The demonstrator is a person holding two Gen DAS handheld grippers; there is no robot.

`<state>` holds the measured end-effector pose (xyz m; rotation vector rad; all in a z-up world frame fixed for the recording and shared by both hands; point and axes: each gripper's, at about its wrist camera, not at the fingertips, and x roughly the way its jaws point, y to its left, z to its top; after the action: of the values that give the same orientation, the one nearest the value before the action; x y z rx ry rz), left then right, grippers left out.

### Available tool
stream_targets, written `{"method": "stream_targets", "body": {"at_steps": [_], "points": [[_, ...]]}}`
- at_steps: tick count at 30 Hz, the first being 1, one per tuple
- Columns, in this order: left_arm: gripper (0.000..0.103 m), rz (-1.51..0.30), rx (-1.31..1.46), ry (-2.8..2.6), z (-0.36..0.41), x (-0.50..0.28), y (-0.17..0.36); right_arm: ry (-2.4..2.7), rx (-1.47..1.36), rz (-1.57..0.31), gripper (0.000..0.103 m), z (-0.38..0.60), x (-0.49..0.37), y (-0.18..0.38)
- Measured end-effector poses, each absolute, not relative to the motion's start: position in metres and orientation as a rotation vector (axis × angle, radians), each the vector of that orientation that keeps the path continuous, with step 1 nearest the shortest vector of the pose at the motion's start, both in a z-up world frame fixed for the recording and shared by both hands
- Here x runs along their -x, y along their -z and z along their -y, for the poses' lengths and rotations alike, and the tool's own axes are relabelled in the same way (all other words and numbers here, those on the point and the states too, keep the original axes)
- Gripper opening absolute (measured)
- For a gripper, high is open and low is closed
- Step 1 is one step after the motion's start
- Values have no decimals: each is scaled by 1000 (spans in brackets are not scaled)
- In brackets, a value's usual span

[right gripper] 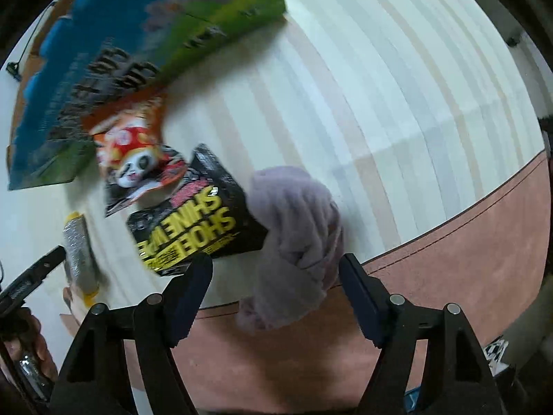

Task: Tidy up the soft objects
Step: 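Grasp the yellow sponge with left tool while right tool reaches the grey sock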

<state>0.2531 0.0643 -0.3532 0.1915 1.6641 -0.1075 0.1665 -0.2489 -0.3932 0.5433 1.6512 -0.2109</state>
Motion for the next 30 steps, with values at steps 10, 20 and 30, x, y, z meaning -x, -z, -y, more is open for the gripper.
{"method": "stream_targets", "body": {"at_steps": [10,20,30], "points": [[52,-1790,-36,43,-57,-236,376,146,-515,-1720,43,242,-165,419],[52,-1841,204,18,-25,-171,369,43,-259,-1811,41,234,-129,420],[53,-1868,252,-35,-27,-149,396,-242,129,-1644,77,187,-149,378]]}}
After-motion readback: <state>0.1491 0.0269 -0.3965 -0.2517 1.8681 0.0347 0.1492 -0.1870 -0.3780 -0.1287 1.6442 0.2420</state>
